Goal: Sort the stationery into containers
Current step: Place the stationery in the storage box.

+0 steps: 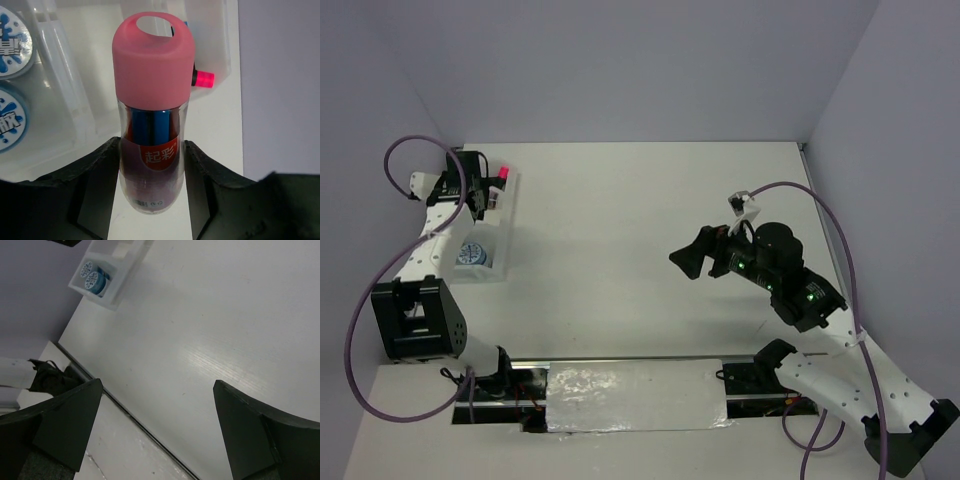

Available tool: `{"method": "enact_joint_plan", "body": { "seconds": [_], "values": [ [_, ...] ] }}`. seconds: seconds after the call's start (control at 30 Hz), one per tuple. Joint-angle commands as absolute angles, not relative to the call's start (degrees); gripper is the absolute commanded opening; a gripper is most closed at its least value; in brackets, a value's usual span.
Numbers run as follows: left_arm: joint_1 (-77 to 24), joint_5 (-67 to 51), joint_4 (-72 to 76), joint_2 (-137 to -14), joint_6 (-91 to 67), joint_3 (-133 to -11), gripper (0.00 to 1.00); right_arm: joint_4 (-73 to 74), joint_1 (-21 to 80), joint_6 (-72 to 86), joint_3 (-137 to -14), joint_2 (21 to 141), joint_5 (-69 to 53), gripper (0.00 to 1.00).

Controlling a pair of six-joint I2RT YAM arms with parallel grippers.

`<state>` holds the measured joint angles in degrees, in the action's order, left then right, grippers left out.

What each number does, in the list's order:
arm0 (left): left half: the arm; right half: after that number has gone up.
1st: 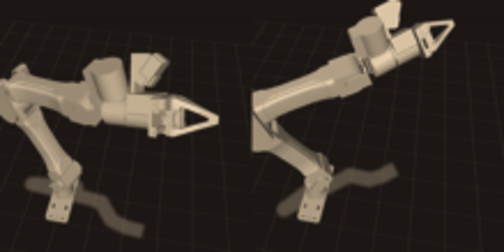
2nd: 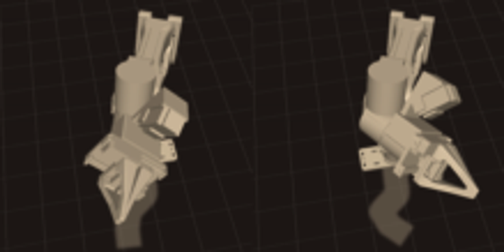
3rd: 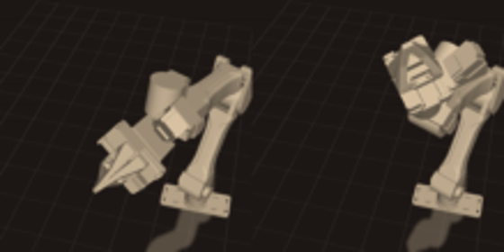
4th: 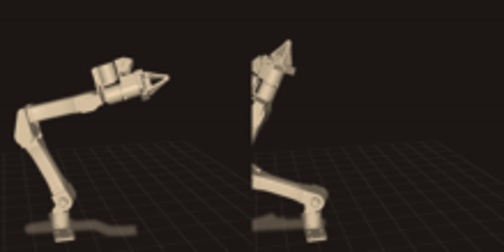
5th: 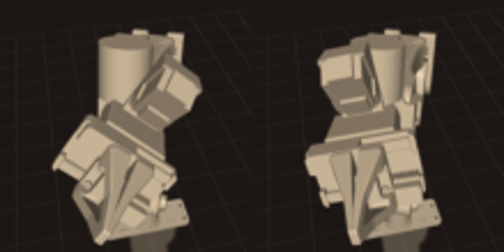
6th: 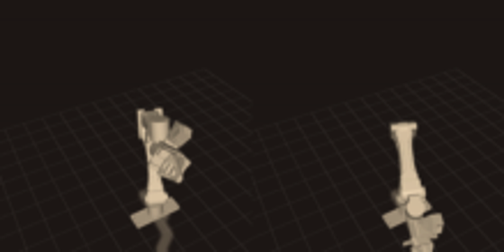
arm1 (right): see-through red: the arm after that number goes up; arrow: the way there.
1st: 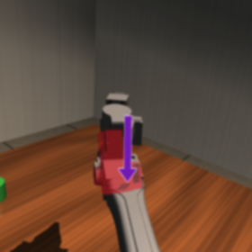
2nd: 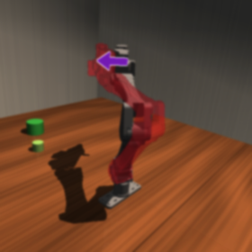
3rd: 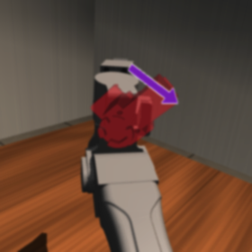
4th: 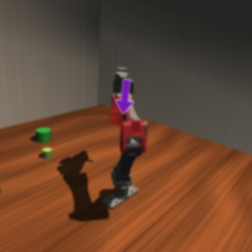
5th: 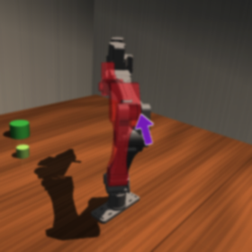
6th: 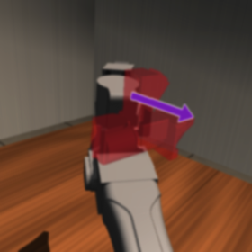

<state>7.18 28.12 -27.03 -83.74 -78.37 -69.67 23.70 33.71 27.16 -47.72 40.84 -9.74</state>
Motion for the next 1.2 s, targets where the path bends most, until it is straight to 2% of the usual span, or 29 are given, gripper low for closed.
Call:
{"method": "enact_joint_plan", "body": {
  "seconds": [0.0, 0.13, 0.23, 0.37, 0.57, 0.87, 1.17],
  "values": [
    [8.7, 30.24, -22.67, -86.65, -82.35, -74.61, 0.0, 18.11, 33.57, 25.32, -46.41, 41.48, -14.93, 1.0],
    [10.72, 29.09, -20.48, -92.0, -79.64, -76.28, 0.04, 17.58, 33.57, 23.21, -45.7, 42.8, -16.17, 1.0],
    [11.95, 29.18, -23.64, -95.44, -78.76, -79.01, 0.09, 17.58, 33.49, 21.1, -45.7, 44.47, -15.56, 1.0],
    [13.36, 27.6, -19.34, -96.94, -76.03, -78.57, 0.2, 16.79, 33.57, 20.13, -45.27, 46.14, -17.05, 1.0],
    [14.06, 26.99, -20.66, -101.07, -73.13, -82.79, 0.26, 15.29, 33.57, 18.9, -44.21, 48.25, -16.88, 1.0],
    [14.41, 23.9, -19.68, -102.04, -73.38, -80.25, 0.28, 14.85, 33.49, 19.07, -45.09, 50.01, -17.14, 1.0],
    [14.76, 23.47, -17.06, -100.11, -72.25, -76.21, 0.37, 14.59, 33.57, 19.34, -44.91, 50.01, -17.49, 1.0]
  ]
}}
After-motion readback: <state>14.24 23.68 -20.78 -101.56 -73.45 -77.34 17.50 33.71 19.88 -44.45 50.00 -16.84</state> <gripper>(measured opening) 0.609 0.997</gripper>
